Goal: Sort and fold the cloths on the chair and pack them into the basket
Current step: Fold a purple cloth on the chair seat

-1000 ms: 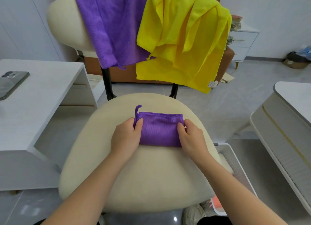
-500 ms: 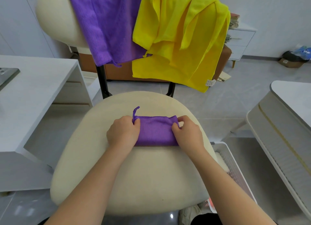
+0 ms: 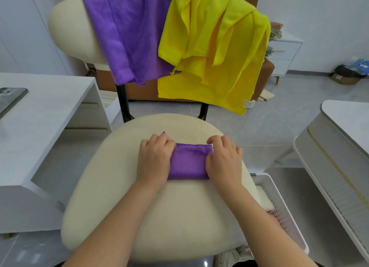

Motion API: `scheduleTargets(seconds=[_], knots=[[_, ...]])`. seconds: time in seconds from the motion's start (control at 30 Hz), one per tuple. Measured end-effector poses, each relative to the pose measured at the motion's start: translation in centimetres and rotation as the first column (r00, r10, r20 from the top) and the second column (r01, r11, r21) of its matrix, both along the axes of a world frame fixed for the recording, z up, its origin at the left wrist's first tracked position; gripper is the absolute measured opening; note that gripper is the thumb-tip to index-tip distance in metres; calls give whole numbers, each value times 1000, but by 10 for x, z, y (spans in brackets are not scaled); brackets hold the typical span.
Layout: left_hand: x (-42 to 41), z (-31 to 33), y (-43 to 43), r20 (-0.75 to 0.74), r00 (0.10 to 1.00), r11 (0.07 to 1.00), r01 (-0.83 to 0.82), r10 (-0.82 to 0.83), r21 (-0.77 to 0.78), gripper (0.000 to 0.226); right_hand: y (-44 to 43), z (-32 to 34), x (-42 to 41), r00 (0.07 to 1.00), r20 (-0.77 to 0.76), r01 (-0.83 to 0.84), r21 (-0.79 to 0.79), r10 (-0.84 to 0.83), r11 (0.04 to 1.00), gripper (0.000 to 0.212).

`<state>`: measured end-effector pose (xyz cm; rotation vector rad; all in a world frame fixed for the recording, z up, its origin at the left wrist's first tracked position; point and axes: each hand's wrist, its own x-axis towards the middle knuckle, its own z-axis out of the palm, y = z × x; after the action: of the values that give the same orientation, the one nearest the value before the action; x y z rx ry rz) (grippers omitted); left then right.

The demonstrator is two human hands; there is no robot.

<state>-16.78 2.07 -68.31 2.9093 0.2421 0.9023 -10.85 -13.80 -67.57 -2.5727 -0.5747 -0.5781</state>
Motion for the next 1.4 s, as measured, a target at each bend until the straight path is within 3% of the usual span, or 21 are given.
scheduleTargets(seconds=[0.07,0.17,0.23,0.33,0.43,0.57,0.67,0.77,0.87,0.9,0.97,1.03,1.1,1.23,1.4], knots=[[-2,5,1,14,995,994,96,-96,44,24,-2,5,4,988,94,-129,63,123,990,35],[-6,11,-2,-66,990,992,128,-128,3,25,-6,13,2,956,77,-289,109,282,951,39],[-11,9,-4,-197,970,989,138,-145,-52,33,-7,13,-4,925,-70,-372,33,374,928,42],[-19,10,-3,-464,871,984,103,-162,-148,80,-11,5,-10,822,-406,-495,-165,399,853,46],[-23,7,2,-631,754,981,99,-182,-164,99,-17,-3,-9,792,-514,-504,-247,329,828,57],[-28,8,8,-632,740,973,156,-229,-169,99,-22,-1,-9,766,-536,-538,-230,356,811,71],[-31,11,13,-519,807,958,220,-283,-182,72,-27,7,-8,741,-539,-563,-175,400,808,79],[-30,13,16,-287,885,903,265,-367,-337,43,-30,12,-8,738,-515,-566,-122,435,815,80],[-29,24,18,-167,938,811,162,-304,-562,19,-29,11,-5,777,-445,-533,-88,446,841,67],[-28,27,20,-138,951,767,132,-276,-628,15,-28,12,-3,800,-403,-494,-23,444,869,56],[-25,34,21,-50,975,657,107,-216,-746,7,-26,15,1,813,-383,-361,259,438,896,32],[-24,39,18,31,993,524,86,-114,-847,14,-22,21,1,748,-413,-207,599,520,774,13],[-23,42,12,20,1000,419,20,-3,-908,17,-15,24,-2,701,-451,-80,720,553,689,14],[-25,39,5,-128,983,488,-177,133,-855,24,5,19,-11,718,-558,13,608,416,794,31],[-24,32,19,-227,956,546,-292,186,-785,29,23,20,-14,803,-549,20,414,232,910,41]])
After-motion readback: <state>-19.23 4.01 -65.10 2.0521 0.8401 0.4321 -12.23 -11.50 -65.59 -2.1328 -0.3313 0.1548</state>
